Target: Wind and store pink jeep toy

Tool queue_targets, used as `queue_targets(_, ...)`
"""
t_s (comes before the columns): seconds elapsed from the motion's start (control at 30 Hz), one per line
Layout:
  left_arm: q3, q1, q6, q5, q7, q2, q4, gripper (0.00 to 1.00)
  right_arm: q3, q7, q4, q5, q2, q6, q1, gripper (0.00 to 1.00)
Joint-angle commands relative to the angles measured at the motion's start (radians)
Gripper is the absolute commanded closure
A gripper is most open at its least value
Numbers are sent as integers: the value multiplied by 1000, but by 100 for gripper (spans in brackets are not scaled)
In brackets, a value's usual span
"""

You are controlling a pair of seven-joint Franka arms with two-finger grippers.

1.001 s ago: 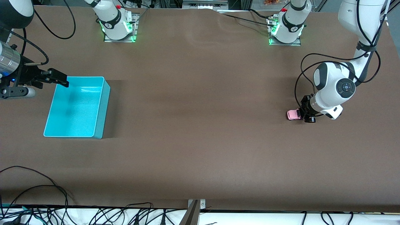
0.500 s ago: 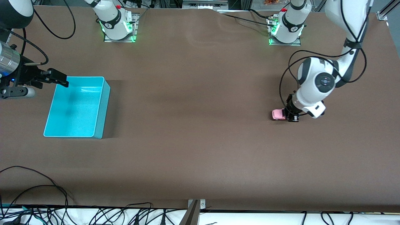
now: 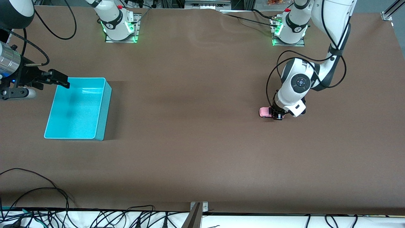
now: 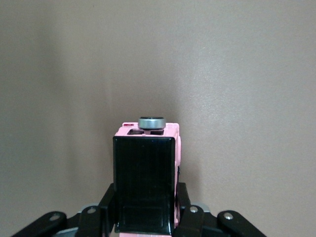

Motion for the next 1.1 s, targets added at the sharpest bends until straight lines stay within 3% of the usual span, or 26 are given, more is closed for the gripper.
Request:
queue_targets(0.0, 7, -3, 20, 29, -30, 28, 3, 80, -1, -10, 15, 13, -3, -11, 0, 0)
queue_targets(0.43, 12, 37, 21, 34, -7, 31, 1, 80, -1, -8, 15, 16, -3, -8, 0, 0)
queue_targets(0.8, 11, 133, 21, 132, 30, 36, 1, 80, -1, -8, 15, 16, -3, -10, -2, 0)
queue_targets(1.07, 11, 207, 21, 136, 127, 43, 1, 80, -2, -8, 15, 17, -3, -10, -3, 0)
